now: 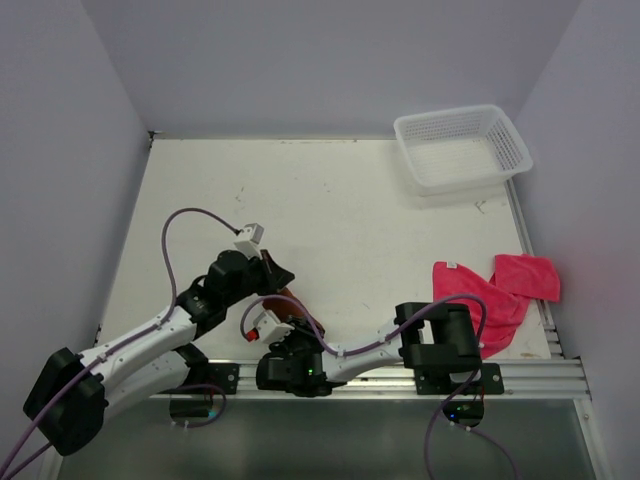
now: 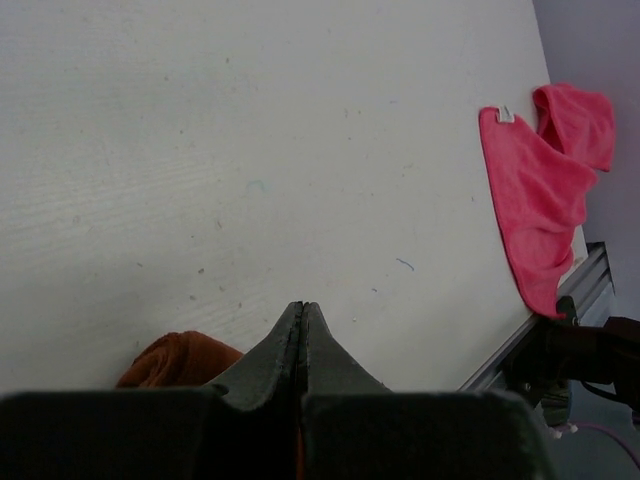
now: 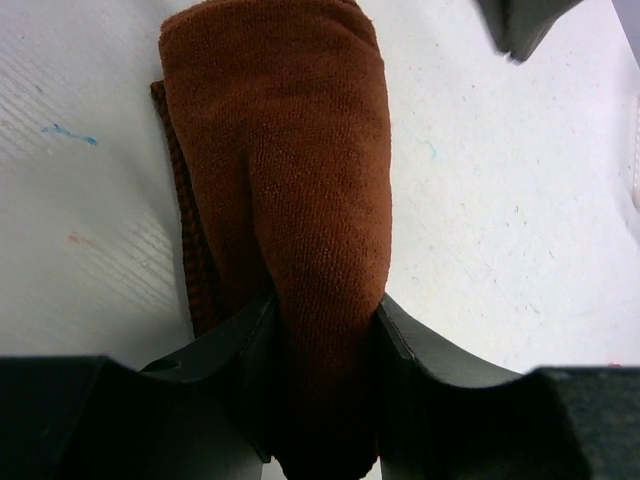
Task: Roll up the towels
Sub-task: Roll the towel
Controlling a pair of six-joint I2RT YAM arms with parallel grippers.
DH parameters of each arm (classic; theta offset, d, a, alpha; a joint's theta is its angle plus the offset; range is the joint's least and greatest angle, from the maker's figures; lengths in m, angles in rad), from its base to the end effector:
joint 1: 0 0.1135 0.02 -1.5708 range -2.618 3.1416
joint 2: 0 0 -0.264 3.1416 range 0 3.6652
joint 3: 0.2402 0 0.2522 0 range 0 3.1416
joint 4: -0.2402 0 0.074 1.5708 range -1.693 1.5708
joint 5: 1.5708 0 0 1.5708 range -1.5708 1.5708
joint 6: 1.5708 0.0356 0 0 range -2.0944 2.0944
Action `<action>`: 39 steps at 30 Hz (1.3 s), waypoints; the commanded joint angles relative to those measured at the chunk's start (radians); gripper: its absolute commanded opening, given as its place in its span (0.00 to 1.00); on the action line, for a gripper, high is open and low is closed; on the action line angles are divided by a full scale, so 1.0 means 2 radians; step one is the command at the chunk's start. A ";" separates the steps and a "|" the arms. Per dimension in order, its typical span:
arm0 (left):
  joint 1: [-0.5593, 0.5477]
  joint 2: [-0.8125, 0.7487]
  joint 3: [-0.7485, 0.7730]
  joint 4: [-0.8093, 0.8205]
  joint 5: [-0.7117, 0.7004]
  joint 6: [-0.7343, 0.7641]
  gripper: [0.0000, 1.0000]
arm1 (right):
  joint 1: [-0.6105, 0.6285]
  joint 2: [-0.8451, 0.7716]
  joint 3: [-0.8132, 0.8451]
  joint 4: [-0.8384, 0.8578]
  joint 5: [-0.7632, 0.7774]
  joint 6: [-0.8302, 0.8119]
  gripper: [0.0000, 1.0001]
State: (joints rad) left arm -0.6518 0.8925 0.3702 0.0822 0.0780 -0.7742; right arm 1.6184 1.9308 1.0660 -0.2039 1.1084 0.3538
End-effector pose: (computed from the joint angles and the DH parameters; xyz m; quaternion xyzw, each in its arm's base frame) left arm 0.1538 -0.1209 0.2022 -0.0308 0.8435 -0.3750 0.3834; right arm 0.0147 0.3619 0.1343 -0.3813 0.7417 -0.1052 0.5417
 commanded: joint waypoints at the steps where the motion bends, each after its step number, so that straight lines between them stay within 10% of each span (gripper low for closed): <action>1: -0.009 0.041 -0.023 0.049 0.032 0.006 0.00 | 0.000 0.012 0.008 -0.013 0.003 -0.002 0.40; 14: -0.015 0.077 -0.105 0.092 0.046 -0.011 0.00 | -0.024 -0.056 -0.040 0.040 -0.061 0.003 0.63; 20: -0.015 0.081 -0.133 0.108 0.045 -0.022 0.00 | -0.083 -0.132 -0.054 0.058 -0.278 0.000 0.77; 29: -0.015 0.059 -0.155 0.106 0.030 -0.029 0.00 | -0.156 -0.241 -0.109 0.090 -0.457 0.072 0.81; 39: -0.016 0.053 -0.158 0.112 0.035 -0.032 0.00 | -0.190 -0.254 -0.157 0.107 -0.491 0.135 0.71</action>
State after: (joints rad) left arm -0.6746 0.9897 0.0914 0.3923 0.1524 -0.8497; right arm 1.2415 1.4185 0.7784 -0.0219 0.1787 0.5697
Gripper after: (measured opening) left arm 0.004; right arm 0.712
